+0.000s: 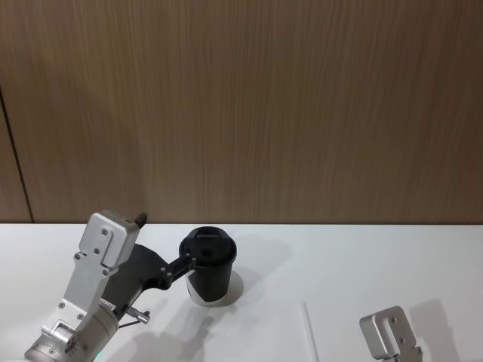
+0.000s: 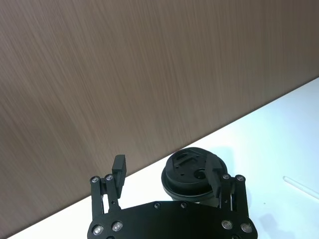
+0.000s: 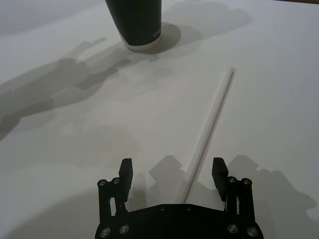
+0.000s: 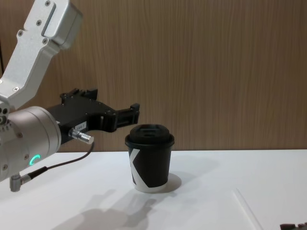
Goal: Pick up the straw with one hand, pass it to the other hand, and insert it into the cup.
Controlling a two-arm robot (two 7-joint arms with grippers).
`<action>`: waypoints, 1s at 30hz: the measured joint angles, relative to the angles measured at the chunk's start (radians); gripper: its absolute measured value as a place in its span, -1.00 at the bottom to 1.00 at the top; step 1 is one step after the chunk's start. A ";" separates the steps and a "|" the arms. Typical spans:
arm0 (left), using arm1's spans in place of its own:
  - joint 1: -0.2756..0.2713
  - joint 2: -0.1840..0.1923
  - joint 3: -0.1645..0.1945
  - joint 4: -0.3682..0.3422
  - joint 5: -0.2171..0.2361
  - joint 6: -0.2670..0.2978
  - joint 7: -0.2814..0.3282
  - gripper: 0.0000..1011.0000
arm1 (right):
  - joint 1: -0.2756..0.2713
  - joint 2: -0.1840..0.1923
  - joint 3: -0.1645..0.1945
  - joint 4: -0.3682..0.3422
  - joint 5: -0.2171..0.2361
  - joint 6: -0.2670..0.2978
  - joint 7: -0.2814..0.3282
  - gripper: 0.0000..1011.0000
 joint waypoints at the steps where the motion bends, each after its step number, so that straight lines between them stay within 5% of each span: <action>1: 0.000 0.000 0.000 0.000 0.000 0.000 0.000 0.98 | 0.000 0.000 0.001 0.001 0.000 0.000 0.001 0.98; 30: 0.000 0.000 0.000 0.000 0.000 0.000 0.000 0.98 | 0.010 -0.016 0.018 0.035 -0.005 0.002 0.035 0.98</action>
